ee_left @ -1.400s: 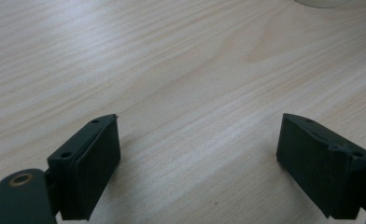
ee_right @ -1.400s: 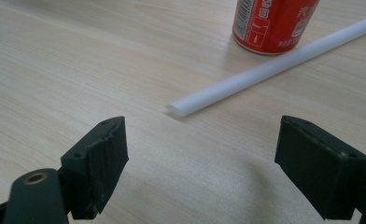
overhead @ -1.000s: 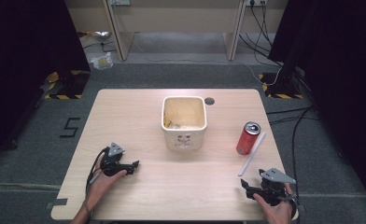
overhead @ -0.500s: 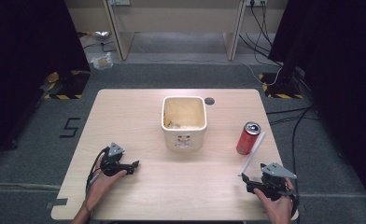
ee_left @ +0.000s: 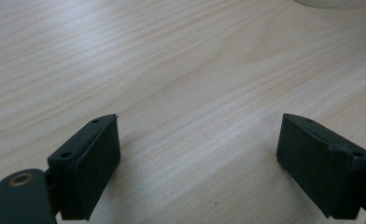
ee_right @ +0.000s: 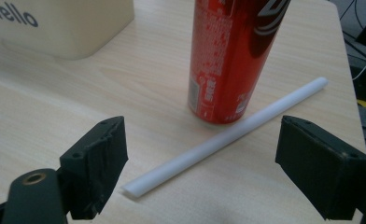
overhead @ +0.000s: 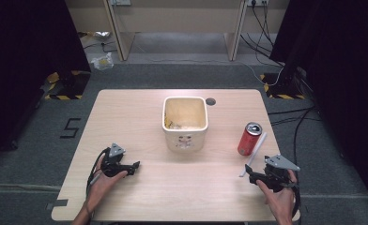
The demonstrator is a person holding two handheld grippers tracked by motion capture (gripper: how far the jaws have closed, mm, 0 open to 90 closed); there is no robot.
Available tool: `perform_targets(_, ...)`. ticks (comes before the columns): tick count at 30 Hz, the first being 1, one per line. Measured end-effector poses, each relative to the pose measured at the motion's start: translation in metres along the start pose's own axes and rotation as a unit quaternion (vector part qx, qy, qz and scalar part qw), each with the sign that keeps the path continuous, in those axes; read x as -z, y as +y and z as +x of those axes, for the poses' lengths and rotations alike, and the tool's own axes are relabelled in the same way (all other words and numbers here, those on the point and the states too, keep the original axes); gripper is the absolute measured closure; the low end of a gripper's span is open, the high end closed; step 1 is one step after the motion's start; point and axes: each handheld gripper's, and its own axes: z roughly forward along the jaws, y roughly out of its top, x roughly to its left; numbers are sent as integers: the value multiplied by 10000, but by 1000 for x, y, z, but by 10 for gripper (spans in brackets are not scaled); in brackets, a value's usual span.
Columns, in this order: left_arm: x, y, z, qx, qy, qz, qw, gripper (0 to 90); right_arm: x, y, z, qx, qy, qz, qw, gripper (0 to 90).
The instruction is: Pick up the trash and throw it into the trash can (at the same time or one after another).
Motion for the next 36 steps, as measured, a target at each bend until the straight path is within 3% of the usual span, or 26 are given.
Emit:
perform_targets(12, 0, 0, 0, 1, 0, 0, 10000, 126, -7, 20, -10, 68, -146, -89, 9998, 190)
perform_targets(24, 0, 0, 0, 1, -1, 0, 10000, 126, -27, 36, -19, 69, -260, -122, 9996, 192)
perform_targets(36, 0, 0, 0, 1, -1, 0, 10000, 126, -50, 36, -22, 39, -181, -107, 9998, 216)
